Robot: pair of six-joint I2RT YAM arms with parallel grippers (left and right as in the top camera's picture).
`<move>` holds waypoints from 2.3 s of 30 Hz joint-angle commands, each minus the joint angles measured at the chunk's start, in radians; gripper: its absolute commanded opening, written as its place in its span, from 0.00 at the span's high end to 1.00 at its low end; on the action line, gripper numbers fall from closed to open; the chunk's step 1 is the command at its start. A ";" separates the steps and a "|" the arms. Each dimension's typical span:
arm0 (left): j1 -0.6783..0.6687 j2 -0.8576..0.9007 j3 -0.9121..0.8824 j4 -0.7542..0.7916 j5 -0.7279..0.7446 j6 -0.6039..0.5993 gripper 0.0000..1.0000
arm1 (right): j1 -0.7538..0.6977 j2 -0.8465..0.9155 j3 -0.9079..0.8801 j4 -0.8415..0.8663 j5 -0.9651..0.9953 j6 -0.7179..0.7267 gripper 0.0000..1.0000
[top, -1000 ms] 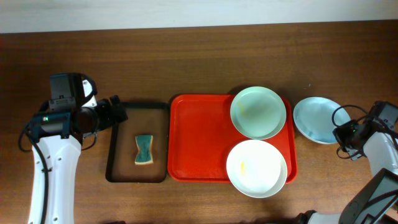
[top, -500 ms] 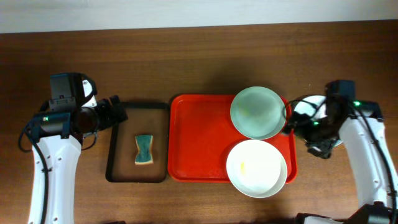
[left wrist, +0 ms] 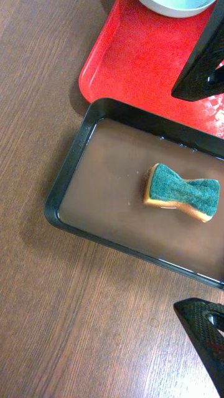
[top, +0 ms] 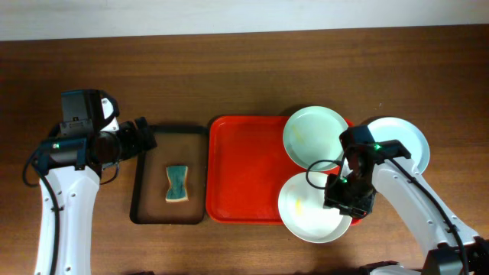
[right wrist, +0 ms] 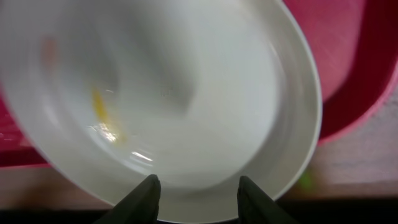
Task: Clean dirty plates on tray and stack at the side
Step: 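Slide the white plate left on the tray with the right gripper, then grip the white plate rim with the right gripper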
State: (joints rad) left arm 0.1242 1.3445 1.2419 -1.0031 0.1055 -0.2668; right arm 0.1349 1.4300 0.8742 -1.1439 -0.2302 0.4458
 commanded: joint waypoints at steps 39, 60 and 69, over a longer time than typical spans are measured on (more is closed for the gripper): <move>0.003 -0.009 0.014 0.002 0.011 -0.009 0.01 | 0.304 0.009 -0.156 0.635 -0.080 0.192 0.95; 0.003 -0.009 0.014 0.002 0.011 -0.009 0.01 | 0.349 0.099 -0.156 0.768 0.108 0.139 0.96; 0.003 -0.009 0.014 0.002 0.011 -0.009 0.01 | 0.347 0.098 -0.043 0.657 0.239 0.105 0.93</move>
State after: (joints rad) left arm 0.1242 1.3445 1.2419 -1.0027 0.1059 -0.2668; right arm 0.4786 1.5200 0.8108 -0.4755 -0.0204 0.5602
